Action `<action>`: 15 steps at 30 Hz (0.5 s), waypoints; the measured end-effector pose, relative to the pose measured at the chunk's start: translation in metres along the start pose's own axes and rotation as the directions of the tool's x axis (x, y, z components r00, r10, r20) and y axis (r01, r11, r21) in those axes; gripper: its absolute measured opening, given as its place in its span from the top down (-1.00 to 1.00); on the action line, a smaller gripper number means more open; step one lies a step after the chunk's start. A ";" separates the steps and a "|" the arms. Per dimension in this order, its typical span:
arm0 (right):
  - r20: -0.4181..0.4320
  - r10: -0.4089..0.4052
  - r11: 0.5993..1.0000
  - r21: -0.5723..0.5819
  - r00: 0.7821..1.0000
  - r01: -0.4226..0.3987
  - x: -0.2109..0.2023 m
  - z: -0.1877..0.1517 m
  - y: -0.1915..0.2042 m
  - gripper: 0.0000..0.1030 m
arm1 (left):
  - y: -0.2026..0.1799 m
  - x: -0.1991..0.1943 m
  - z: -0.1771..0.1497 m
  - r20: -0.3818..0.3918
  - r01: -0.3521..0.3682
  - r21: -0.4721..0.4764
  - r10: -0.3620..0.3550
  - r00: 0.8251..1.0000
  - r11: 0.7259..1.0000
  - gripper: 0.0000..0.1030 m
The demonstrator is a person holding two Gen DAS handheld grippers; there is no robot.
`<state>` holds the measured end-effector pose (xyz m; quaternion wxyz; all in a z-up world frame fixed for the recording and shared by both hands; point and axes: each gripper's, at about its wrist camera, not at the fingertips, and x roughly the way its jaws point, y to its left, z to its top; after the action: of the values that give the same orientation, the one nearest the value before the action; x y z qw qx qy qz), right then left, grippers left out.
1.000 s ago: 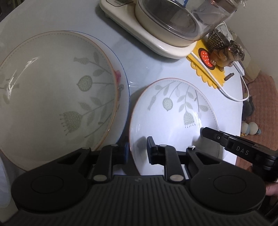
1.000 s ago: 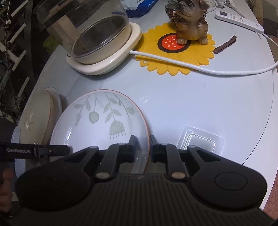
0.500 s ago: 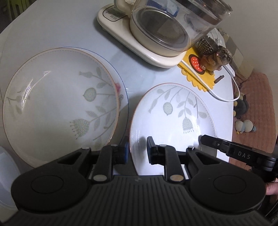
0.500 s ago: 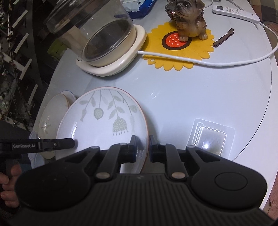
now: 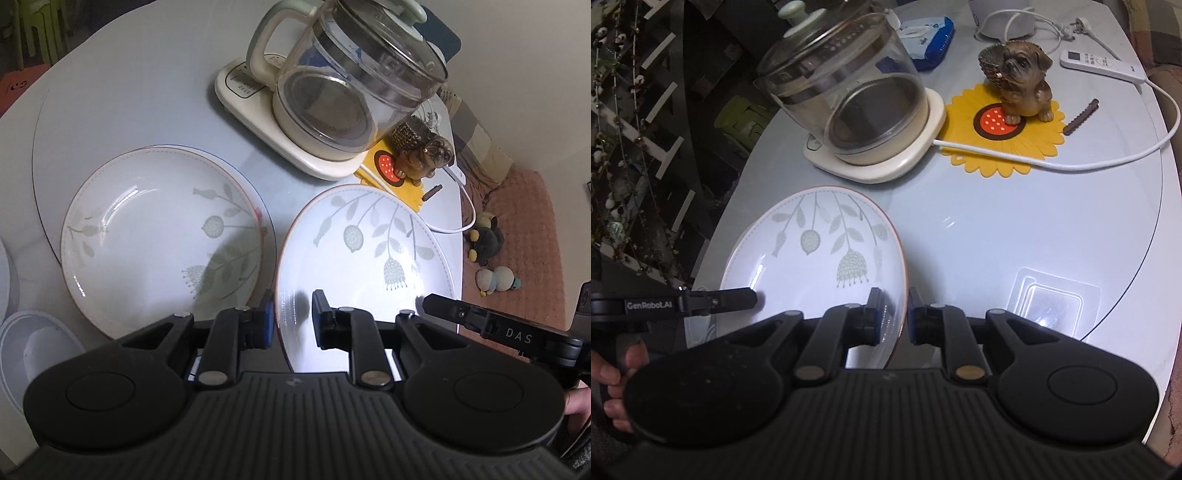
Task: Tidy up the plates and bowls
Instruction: 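Lift the large leaf-pattern plate with both grippers over the plate stack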
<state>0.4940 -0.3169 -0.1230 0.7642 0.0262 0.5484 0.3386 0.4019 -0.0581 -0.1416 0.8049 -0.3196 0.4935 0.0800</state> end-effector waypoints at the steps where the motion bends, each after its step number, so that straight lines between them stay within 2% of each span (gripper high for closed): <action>1: 0.004 0.007 1.000 -0.004 1.000 -0.007 -0.001 -0.001 0.005 0.67 | 0.004 -0.007 0.000 0.010 0.005 0.006 -0.005 1.000 1.000 0.55; 8: 0.017 0.059 0.998 -0.015 0.998 -0.059 0.005 -0.010 0.043 0.67 | 0.034 -0.049 0.002 0.070 -0.017 0.023 0.015 0.997 1.000 0.55; 15: -0.010 0.070 0.997 -0.039 0.998 -0.070 0.030 -0.014 0.085 0.67 | 0.082 -0.067 0.004 0.054 -0.017 0.003 0.017 0.998 1.000 0.55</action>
<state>0.4455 -0.2399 -0.1181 0.7500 0.0289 0.5434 0.3761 0.3348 0.0213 -0.1195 0.8177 -0.3118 0.4746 0.0947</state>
